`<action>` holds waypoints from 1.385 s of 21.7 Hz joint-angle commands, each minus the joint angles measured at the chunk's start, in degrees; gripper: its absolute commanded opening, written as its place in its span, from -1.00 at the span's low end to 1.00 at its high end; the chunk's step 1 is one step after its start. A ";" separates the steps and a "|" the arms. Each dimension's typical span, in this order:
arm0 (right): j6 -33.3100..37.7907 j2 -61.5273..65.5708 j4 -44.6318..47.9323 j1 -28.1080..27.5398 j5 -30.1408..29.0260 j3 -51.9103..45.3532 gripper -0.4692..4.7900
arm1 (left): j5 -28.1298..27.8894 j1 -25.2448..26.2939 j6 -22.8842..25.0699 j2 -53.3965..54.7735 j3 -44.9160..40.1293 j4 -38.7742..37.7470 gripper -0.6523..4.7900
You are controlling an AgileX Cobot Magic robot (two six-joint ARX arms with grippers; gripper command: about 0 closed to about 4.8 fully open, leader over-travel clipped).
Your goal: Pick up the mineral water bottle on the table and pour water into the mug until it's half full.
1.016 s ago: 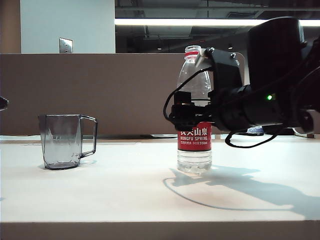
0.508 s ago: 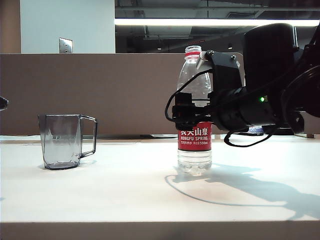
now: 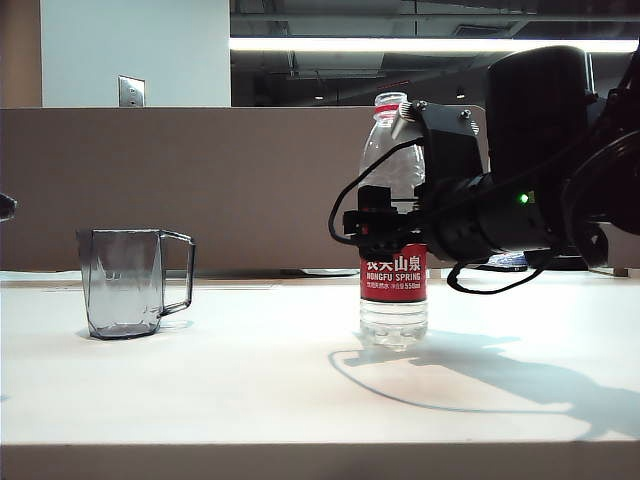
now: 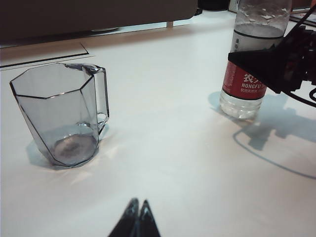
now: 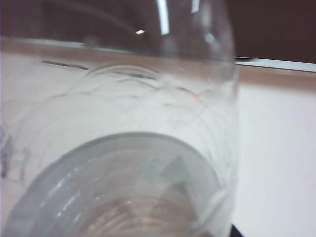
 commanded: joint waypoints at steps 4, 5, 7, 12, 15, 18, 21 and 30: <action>-0.02 -0.20 1.14 0.04 0.09 0.20 0.29 | 0.11 0.00 0.02 0.00 0.17 0.35 -0.78; -0.02 -0.20 1.16 0.04 0.09 0.20 0.29 | 0.11 0.00 0.02 0.00 0.17 0.35 -0.78; -0.02 -0.22 1.16 0.07 0.09 0.20 0.29 | 0.11 0.04 0.02 0.00 0.17 0.35 -0.78; -7.04 -1.99 -0.04 0.46 0.07 0.22 0.20 | 0.11 0.59 0.02 0.00 0.20 0.33 -0.78; -10.08 -4.63 -5.31 0.44 -0.11 1.70 0.20 | 0.15 2.62 0.02 -0.02 0.20 0.35 -0.78; -14.01 -5.53 -11.13 0.72 -4.07 6.36 0.20 | 0.22 7.23 0.02 -0.31 0.20 0.33 -0.78; -17.14 -5.53 -18.08 1.51 -5.11 11.10 0.20 | 0.20 11.06 0.02 -1.27 0.20 0.35 -0.78; -25.88 -3.78 -42.86 2.27 -12.41 28.96 0.20 | 0.11 17.22 0.02 -3.30 0.17 0.35 -0.78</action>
